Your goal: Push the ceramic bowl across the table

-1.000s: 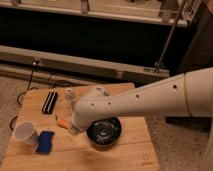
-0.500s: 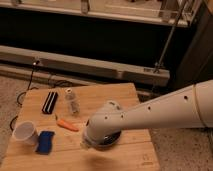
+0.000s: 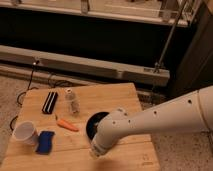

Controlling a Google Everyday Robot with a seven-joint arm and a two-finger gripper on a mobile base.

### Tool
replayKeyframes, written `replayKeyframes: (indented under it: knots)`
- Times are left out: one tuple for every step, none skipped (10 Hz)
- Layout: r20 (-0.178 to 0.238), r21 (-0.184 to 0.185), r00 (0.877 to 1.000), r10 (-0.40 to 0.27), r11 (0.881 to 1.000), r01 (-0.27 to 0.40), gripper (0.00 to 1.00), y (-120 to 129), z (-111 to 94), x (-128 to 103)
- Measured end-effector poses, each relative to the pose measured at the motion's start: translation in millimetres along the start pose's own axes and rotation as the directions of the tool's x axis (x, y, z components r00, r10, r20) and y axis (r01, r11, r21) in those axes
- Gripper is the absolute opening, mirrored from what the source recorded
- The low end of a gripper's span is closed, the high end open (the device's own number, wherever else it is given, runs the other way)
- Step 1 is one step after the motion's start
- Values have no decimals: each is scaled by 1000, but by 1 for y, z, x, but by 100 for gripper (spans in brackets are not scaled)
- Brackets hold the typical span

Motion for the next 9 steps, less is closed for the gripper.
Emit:
replayKeyframes:
  knots:
    - [-10, 0, 1000, 29, 1000, -29, 6, -5, 2, 10]
    - [-24, 0, 998, 60, 998, -60, 6, -10, 5, 22]
    - [-40, 7, 994, 100, 995, -100, 6, -17, 6, 34]
    - [-47, 17, 991, 126, 992, -126, 6, -24, 5, 40]
    - [-48, 30, 988, 150, 989, -148, 6, -32, 4, 44]
    - [-50, 49, 982, 181, 983, -178, 6, -44, 0, 50]
    - [-51, 71, 976, 210, 976, -206, 6, -57, -4, 56]
    - [-56, 83, 973, 222, 973, -217, 6, -64, -6, 57]
    - [-63, 93, 971, 231, 970, -225, 6, -73, -6, 56]
